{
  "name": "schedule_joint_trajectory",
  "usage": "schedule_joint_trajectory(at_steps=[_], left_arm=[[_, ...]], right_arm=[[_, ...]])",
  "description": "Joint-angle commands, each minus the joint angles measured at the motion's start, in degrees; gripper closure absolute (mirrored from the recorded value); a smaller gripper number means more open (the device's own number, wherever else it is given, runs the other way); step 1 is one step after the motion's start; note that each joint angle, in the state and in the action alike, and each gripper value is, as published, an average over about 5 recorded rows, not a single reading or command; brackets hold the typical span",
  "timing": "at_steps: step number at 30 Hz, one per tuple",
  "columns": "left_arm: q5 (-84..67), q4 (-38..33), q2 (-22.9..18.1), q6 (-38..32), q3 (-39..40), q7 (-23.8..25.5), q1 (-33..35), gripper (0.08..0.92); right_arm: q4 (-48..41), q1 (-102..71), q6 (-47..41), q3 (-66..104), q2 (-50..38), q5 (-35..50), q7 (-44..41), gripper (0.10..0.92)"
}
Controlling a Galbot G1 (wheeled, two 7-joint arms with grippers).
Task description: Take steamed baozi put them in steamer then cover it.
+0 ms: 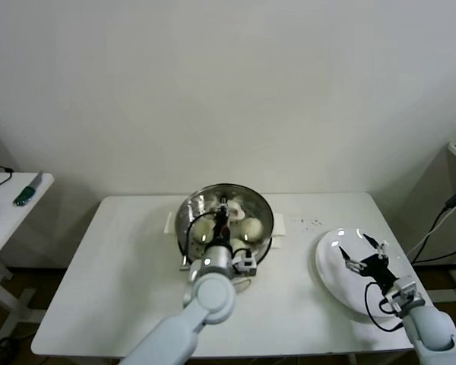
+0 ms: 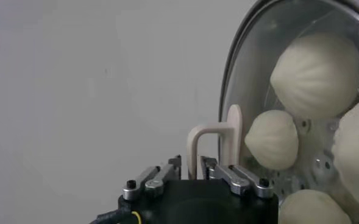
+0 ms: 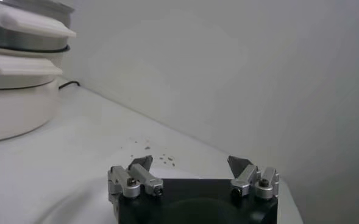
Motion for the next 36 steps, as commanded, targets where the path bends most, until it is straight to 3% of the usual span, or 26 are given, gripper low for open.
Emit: schedule_joint_trajectory(at_steps=[1, 16, 22, 29, 33, 36], left_arm=[[-0.7, -2.4, 1.4, 2.8, 0.0, -0.1, 0.5, 0.663], [-4.0, -15.4, 7.9, 2.8, -1.5, 1.7, 6.8, 0.236], [-6.6, -20.7, 10.4, 2.8, -3.7, 0.0, 10.4, 0.178], [-17.7, -27.0, 13.7, 1.9, -12.0, -8.4, 15.3, 0.177], [-27.2, -27.8, 15.7, -4.0, -19.8, -15.8, 21.7, 0.177], [-38.4, -27.8, 14.9, -10.6, -26.6, -22.6, 27.3, 0.177]], right_arm=[[0.0, 0.0, 0.0, 0.0, 0.1, -0.3, -0.1, 0.203], [1.4, 0.0, -4.6, 0.4, 0.0, -1.0, -0.2, 0.203], [2.4, 0.0, -5.9, 1.0, 0.0, 0.5, 0.6, 0.203], [4.7, -1.4, -5.9, 1.7, -0.1, 1.4, 0.7, 0.203], [5.5, -2.1, -5.6, 2.1, 0.2, 1.0, 0.6, 0.203], [5.9, -2.4, -5.2, 2.3, 0.4, 1.0, 0.6, 0.203]])
